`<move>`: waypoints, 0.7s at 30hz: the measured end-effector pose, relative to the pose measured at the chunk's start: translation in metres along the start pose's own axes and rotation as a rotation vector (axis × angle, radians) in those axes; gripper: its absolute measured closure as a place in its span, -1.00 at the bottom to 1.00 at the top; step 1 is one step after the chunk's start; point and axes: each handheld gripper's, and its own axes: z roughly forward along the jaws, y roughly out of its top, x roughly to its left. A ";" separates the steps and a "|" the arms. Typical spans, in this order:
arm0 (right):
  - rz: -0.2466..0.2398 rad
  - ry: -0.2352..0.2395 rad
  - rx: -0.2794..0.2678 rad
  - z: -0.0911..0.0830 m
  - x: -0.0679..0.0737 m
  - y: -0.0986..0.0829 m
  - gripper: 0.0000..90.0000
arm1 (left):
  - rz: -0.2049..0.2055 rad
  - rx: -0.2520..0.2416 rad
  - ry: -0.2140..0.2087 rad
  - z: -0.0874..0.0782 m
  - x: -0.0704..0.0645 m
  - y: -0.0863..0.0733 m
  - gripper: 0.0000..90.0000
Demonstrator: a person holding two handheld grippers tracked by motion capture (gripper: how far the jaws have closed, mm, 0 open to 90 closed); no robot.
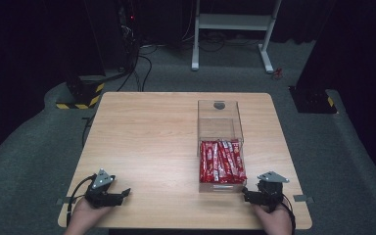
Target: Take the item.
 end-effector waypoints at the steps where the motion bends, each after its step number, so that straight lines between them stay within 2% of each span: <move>1: -0.003 0.002 0.000 -0.001 0.000 -0.001 -0.81 | -0.024 0.002 0.005 0.000 0.000 0.001 -0.58; 3: -0.005 0.004 -0.001 -0.001 0.000 -0.001 -0.81 | -0.028 0.007 0.005 0.001 -0.001 0.003 -0.57; 6: -0.007 0.007 0.000 -0.002 0.001 -0.002 -0.81 | -0.030 0.019 -0.005 0.001 -0.003 0.007 -0.45; 10: -0.006 0.010 0.001 -0.002 0.001 -0.002 -0.81 | -0.019 0.013 -0.001 0.000 -0.009 0.010 -0.46; 13: -0.010 0.013 0.000 -0.002 0.000 -0.002 -0.81 | -0.042 -0.011 -0.023 -0.001 -0.011 0.013 -0.46; 16: -0.013 0.014 0.001 -0.002 0.000 -0.002 -0.81 | -0.063 -0.059 -0.041 -0.004 -0.014 0.015 -0.39; 21: -0.013 0.013 0.001 -0.002 0.000 -0.002 -0.81 | -0.041 -0.099 -0.036 -0.007 -0.019 0.017 -0.36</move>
